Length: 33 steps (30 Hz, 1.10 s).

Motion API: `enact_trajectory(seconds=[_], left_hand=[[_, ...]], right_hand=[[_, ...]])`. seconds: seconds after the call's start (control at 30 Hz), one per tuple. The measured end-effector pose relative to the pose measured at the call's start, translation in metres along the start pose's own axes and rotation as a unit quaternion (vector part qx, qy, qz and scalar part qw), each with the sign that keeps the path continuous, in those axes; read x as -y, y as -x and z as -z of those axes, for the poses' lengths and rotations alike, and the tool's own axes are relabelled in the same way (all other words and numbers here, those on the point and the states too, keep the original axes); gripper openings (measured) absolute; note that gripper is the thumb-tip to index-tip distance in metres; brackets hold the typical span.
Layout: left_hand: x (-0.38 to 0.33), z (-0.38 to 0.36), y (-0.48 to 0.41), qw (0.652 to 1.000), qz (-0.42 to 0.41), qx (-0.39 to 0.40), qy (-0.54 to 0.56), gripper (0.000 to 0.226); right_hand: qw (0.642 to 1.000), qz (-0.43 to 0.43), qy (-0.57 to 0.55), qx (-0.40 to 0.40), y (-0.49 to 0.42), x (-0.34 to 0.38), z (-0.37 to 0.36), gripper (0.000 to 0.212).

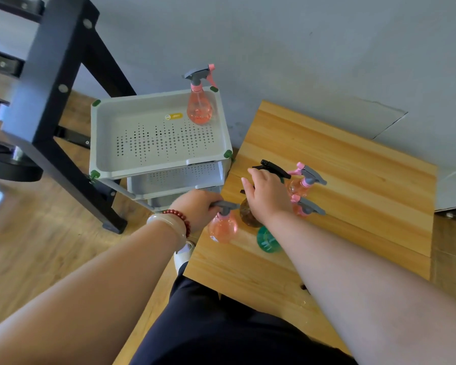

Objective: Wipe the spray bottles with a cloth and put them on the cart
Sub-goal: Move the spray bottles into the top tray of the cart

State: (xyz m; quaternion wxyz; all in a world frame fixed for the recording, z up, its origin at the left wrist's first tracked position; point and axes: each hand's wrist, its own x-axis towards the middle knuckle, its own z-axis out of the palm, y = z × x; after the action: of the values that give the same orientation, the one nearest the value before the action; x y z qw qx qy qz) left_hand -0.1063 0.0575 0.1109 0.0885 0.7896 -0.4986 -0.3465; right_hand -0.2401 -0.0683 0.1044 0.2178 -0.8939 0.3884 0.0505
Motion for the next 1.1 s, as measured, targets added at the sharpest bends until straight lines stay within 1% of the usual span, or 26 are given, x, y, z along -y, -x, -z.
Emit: enact_trajectory(seconds=[0.13, 0.27, 0.43, 0.57, 0.67, 0.8, 0.97, 1.03, 1.1], left_hand=[[0.003, 0.032, 0.003, 0.999, 0.002, -0.045, -0.012, 0.021], [0.003, 0.067, 0.007, 0.996, -0.01, -0.09, 0.015, 0.02], [0.004, 0.117, 0.007, 0.99, -0.035, -0.134, -0.002, 0.022], [0.011, 0.155, -0.002, 0.986, -0.04, -0.156, -0.043, 0.023], [0.019, 0.168, -0.013, 0.982, -0.036, -0.179, -0.045, 0.02], [0.037, 0.166, -0.037, 0.977, -0.014, -0.213, -0.012, 0.021], [0.06, 0.147, -0.07, 0.968, 0.044, -0.243, 0.05, 0.024], [0.066, 0.142, -0.083, 0.966, 0.074, -0.237, 0.075, 0.024], [0.071, 0.139, -0.094, 0.968, 0.108, -0.209, 0.093, 0.034]], right_hand=[[1.0, 0.004, -0.008, -0.015, -0.008, 0.012, 0.009, 0.047], [0.999, 0.02, -0.016, -0.031, -0.016, 0.025, 0.017, 0.048], [0.998, 0.009, -0.02, -0.063, -0.037, 0.044, 0.027, 0.045], [0.999, 0.007, -0.011, -0.048, -0.054, 0.057, 0.032, 0.045], [0.999, 0.008, 0.0, -0.045, -0.063, 0.062, 0.027, 0.044], [0.999, 0.002, 0.015, -0.035, -0.074, 0.067, 0.01, 0.041], [0.999, -0.023, 0.037, -0.003, -0.092, 0.071, -0.015, 0.043], [0.999, -0.03, 0.045, 0.005, -0.102, 0.071, -0.025, 0.045], [0.998, -0.036, 0.057, 0.009, -0.113, 0.07, -0.034, 0.047]])
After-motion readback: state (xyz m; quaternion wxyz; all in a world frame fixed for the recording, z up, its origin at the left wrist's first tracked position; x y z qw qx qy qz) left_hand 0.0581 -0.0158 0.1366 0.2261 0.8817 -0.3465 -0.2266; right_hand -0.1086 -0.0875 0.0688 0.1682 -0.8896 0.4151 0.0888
